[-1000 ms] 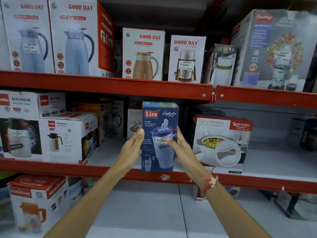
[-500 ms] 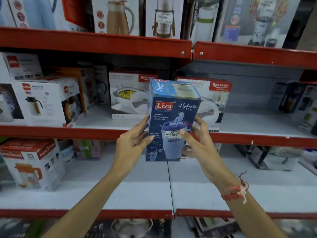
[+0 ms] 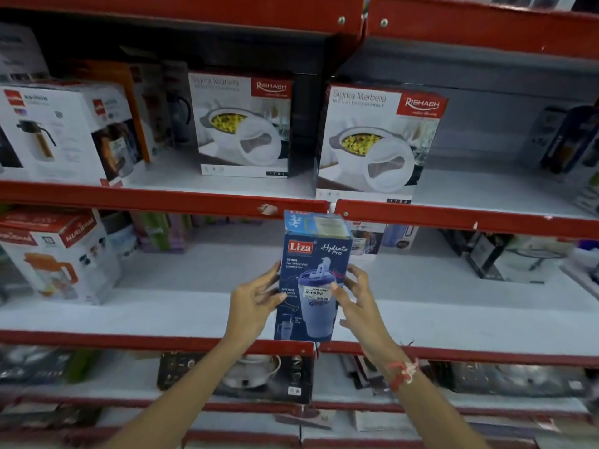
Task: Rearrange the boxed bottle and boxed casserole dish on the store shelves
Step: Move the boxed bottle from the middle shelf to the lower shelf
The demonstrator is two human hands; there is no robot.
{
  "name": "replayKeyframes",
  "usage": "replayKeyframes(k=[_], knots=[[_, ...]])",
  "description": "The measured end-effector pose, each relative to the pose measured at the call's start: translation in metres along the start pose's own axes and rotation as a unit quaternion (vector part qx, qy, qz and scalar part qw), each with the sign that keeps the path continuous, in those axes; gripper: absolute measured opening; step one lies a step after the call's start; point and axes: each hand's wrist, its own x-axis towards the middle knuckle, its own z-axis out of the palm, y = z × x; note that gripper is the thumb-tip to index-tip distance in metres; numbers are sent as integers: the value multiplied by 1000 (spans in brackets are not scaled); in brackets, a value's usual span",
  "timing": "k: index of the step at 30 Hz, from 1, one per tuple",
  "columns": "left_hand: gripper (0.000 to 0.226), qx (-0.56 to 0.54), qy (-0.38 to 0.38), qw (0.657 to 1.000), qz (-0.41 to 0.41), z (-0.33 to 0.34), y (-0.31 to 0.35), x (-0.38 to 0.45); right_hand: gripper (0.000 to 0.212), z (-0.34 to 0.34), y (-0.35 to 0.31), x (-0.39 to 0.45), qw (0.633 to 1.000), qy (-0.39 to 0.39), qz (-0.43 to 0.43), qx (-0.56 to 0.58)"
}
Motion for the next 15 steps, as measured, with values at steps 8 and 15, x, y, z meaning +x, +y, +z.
replayKeyframes(k=[8,15], knots=[[45,93,110,989,-42,18,-39,27,45,18,51,28,999,28,-4,15],[41,120,111,985,-63,23,-60,35,40,25,72,50,999,30,16,10]])
